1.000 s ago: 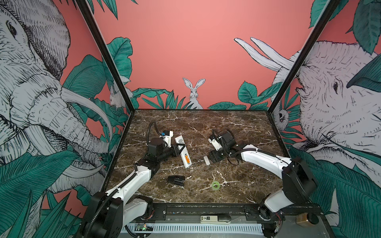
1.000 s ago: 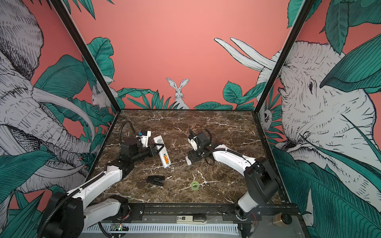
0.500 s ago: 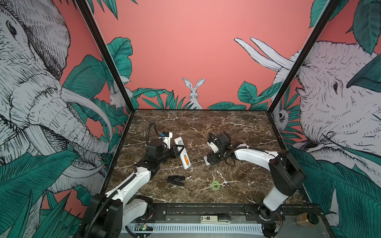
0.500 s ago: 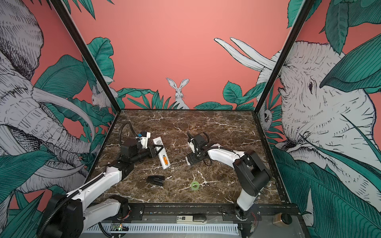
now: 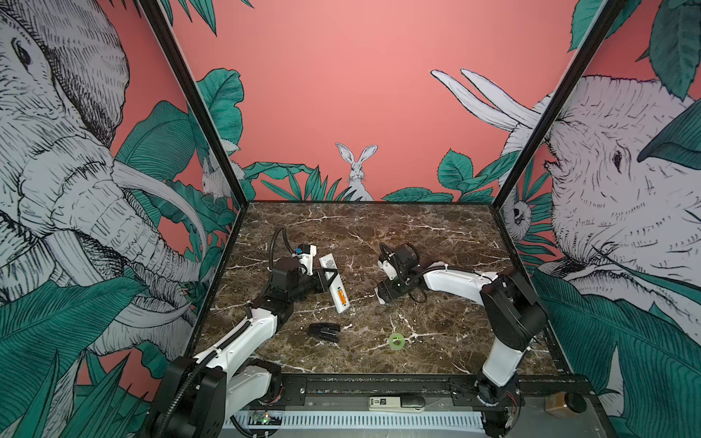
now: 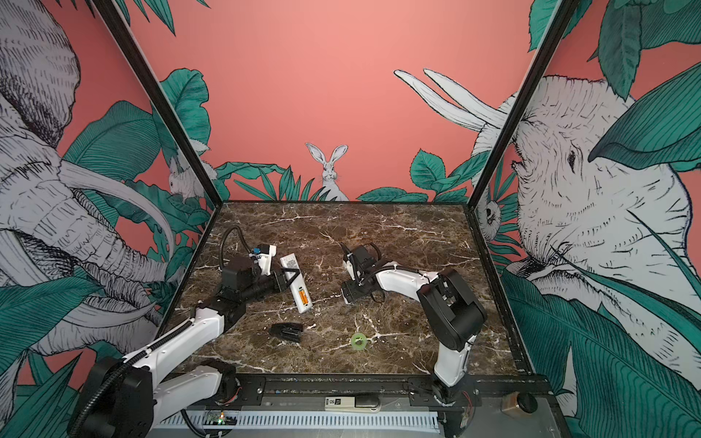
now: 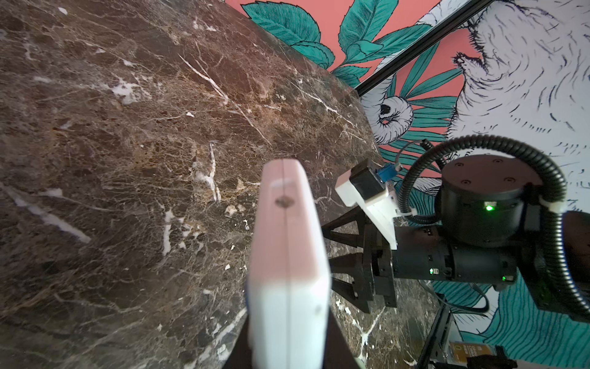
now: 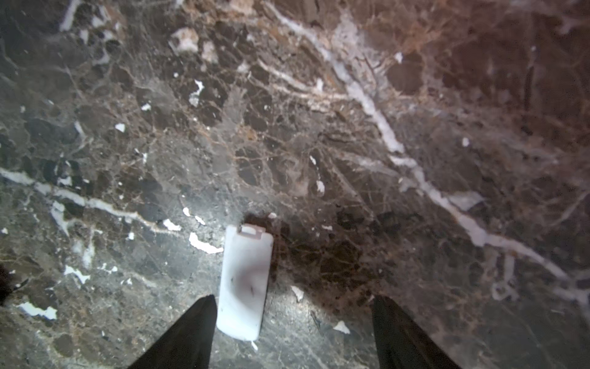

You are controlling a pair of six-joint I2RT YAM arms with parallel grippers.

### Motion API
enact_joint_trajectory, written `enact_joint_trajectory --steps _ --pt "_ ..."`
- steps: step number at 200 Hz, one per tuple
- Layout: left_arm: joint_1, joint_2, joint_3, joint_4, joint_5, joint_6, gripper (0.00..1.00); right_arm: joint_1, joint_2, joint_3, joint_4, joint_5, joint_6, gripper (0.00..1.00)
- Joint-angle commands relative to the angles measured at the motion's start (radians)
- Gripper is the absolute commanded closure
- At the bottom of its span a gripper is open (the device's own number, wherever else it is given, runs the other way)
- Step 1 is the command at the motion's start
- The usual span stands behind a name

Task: Load the batteries into the remote control

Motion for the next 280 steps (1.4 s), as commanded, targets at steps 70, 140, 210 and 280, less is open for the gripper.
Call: enact_joint_trajectory --steps 70,140,210,280 --pt "0.009 0.009 -0.024 0.055 0.002 0.002 1.00 0.036 0.073 0.089 -0.020 0.046 0.013 0.08" --pt "0.018 -0.002 -0.035 0.060 0.008 0.003 1.00 0.082 0.132 0.146 -0.074 0.117 0.003 0.17" --pt "0.024 -0.004 -0.039 0.064 0.014 0.005 1.00 0.104 0.159 0.167 -0.091 0.140 0.000 0.35" --pt "0.029 -0.012 -0.036 0.067 0.021 -0.004 1.00 0.131 0.176 0.189 -0.112 0.165 -0.007 0.51"
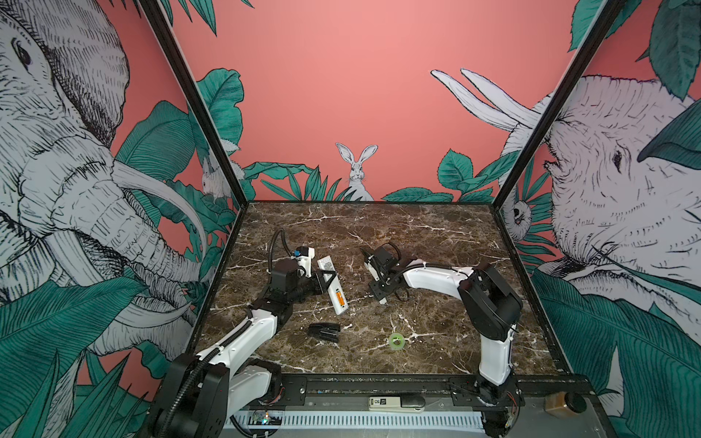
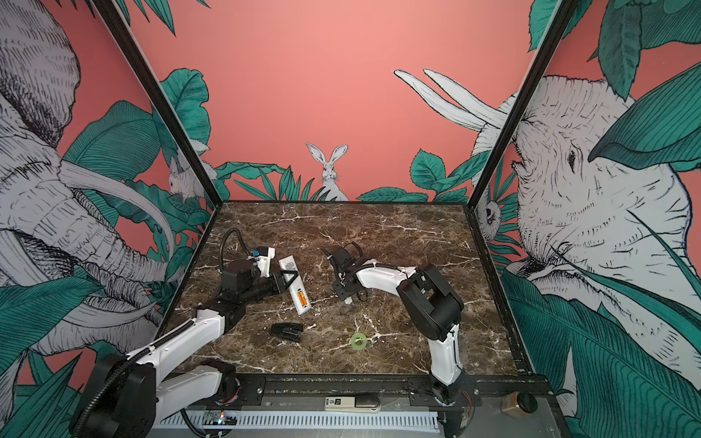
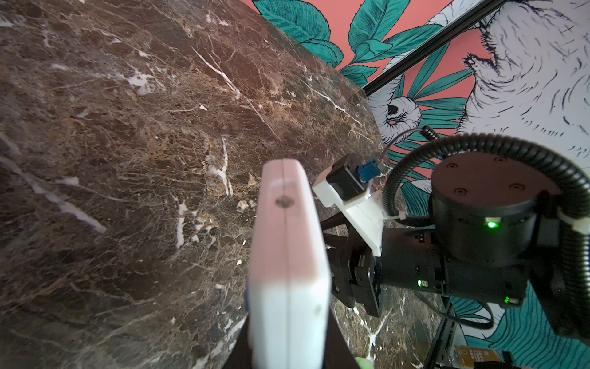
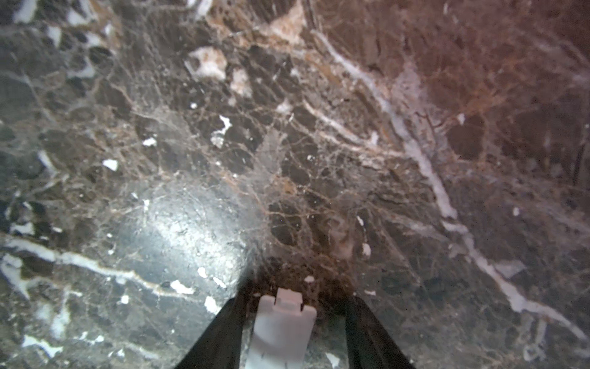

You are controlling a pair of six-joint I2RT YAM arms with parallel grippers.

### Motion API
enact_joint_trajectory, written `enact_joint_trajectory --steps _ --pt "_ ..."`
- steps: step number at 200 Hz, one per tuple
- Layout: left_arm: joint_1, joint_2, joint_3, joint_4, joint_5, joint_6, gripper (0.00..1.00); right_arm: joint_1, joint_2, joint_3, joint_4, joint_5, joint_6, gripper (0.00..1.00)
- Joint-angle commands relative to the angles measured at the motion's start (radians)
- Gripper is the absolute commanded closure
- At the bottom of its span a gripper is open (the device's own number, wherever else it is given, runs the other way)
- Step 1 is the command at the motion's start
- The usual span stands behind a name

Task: Load the batteries into the remote control

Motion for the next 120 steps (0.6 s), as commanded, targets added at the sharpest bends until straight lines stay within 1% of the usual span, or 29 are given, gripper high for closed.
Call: enact_joint_trajectory --steps 1,76,120 --pt "0.008 -0.025 -0.006 0.037 0.016 -0.004 1.00 0.016 0.025 0.020 -0.030 0.015 -0.010 0.51" --pt "0.013 -0.040 -0.005 0.018 0.015 -0.005 1.00 0.026 0.035 0.033 -0.054 0.040 -0.025 0.64" --pt "0.014 -0.038 -0.005 0.016 0.014 -0.005 1.00 0.026 0.033 0.027 -0.059 0.053 -0.034 0.68"
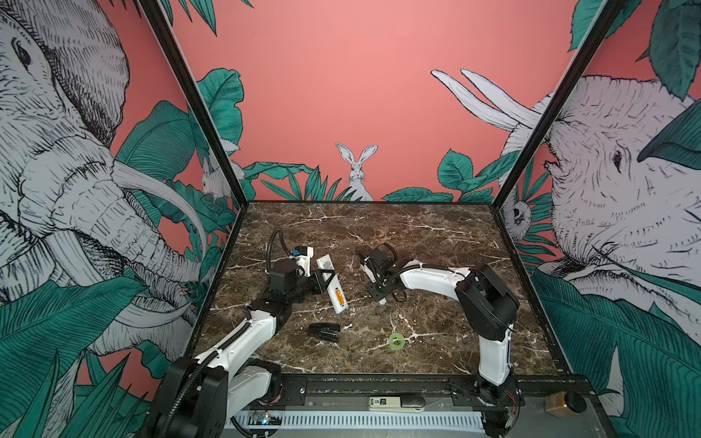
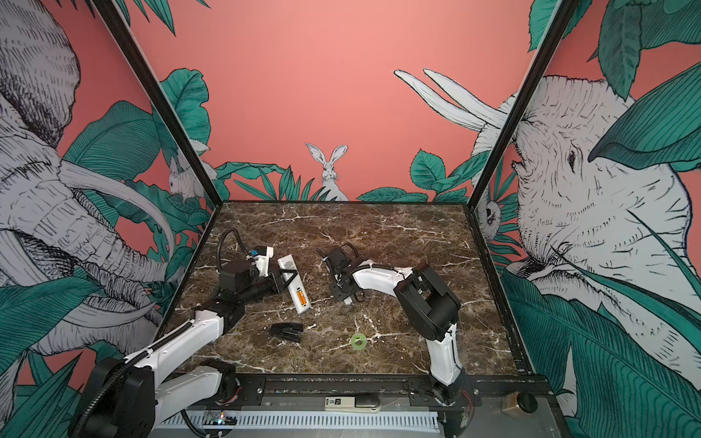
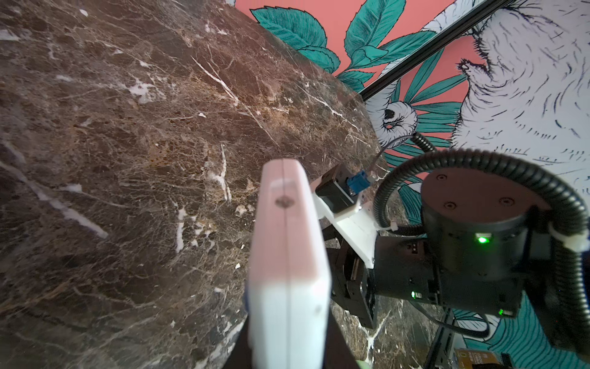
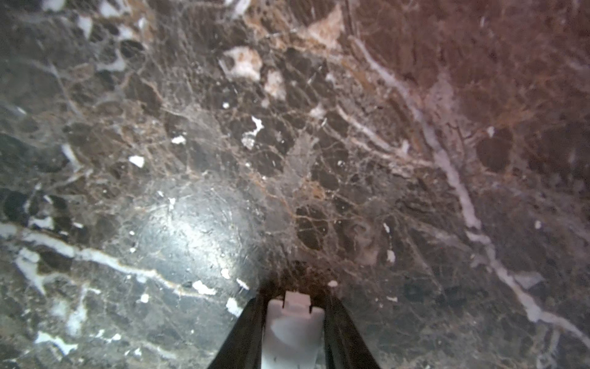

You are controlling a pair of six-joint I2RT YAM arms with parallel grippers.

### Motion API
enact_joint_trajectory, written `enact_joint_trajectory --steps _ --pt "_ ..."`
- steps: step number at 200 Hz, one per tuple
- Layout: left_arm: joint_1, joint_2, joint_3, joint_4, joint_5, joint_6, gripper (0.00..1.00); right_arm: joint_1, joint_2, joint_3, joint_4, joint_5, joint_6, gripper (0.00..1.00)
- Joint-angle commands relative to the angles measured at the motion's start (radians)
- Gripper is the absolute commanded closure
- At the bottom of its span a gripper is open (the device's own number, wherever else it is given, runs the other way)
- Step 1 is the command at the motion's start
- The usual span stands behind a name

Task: Load the batteries into the remote control

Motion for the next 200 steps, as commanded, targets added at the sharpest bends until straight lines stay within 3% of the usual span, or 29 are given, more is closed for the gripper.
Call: enact_joint_trajectory --steps 1,102,200 --pt "0.007 -0.019 -0.004 0.017 0.011 -0.006 1.00 0.003 0.018 0.005 -0.041 0.030 -0.012 0.68" --pt "0.007 0.006 0.012 0.023 0.004 -0.024 1.00 0.005 0.016 0.000 -0.070 0.063 -0.045 0.68" --pt "0.008 -0.001 0.008 0.013 0.005 -0.011 1.00 0.013 0.005 -0.007 -0.087 0.087 -0.041 0.56"
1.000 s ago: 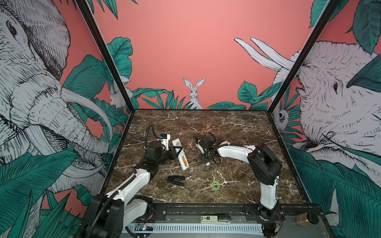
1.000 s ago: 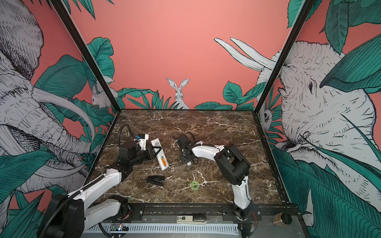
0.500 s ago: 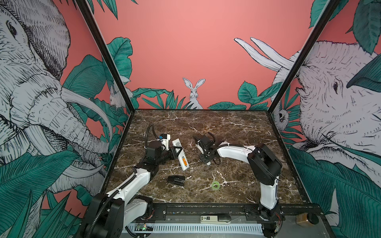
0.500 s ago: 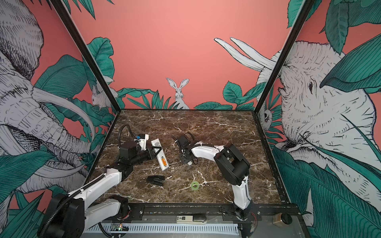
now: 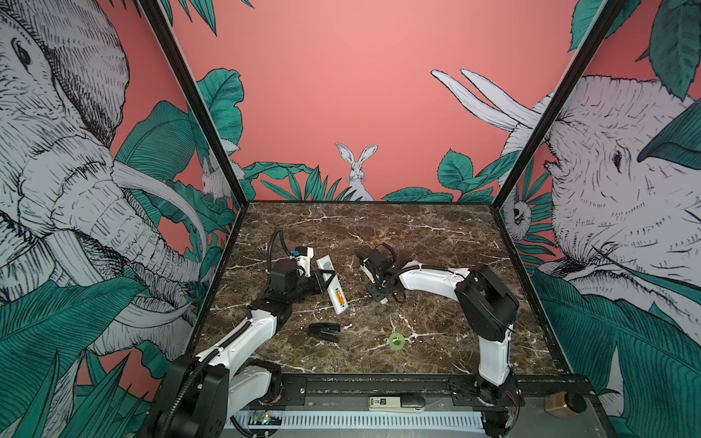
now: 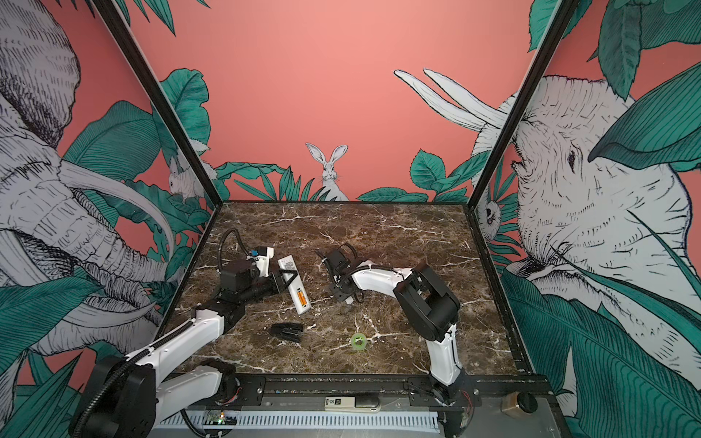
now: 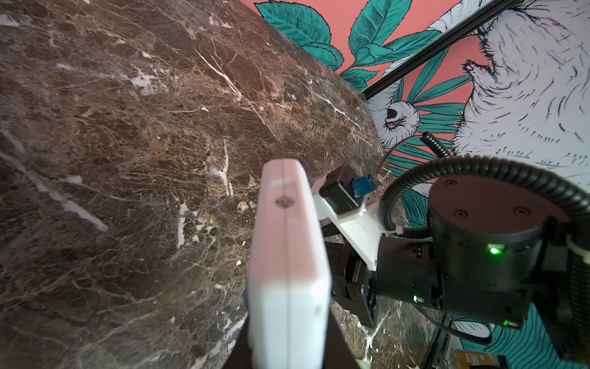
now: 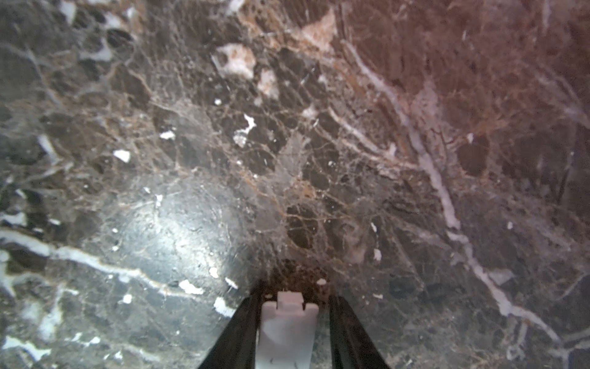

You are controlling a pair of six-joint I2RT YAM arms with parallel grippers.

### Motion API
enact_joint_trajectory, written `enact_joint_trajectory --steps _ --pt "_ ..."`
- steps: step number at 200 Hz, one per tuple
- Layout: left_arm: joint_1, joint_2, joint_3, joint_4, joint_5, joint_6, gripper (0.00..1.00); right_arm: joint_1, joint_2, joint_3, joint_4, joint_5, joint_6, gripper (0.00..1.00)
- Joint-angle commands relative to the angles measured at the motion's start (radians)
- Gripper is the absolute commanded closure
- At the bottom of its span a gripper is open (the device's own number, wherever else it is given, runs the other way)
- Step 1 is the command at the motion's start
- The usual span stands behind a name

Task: Load the batteries into the remote control

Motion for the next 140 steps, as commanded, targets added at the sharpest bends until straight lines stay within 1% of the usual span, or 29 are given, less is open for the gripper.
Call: enact_joint_trajectory --steps 1,17,68,107,140 --pt "0.007 -0.013 0.007 0.016 0.006 0.004 1.00 0.007 0.005 -0.007 -0.079 0.029 -0.006 0.56" --pt "0.007 -0.017 0.007 0.015 0.004 0.006 1.00 0.008 0.003 -0.008 -0.081 0.031 -0.006 0.54" --pt "0.007 -0.037 -0.007 0.015 0.000 0.007 1.00 0.011 0.002 -0.006 -0.088 0.032 -0.005 0.52" --pt "0.008 -0.040 -0.012 0.016 0.003 0.014 1.00 0.013 -0.004 -0.001 -0.103 0.040 -0.002 0.48" --pt "0.007 -0.043 -0.009 0.006 0.003 0.020 1.00 0.017 0.002 0.004 -0.103 0.040 -0.001 0.48"
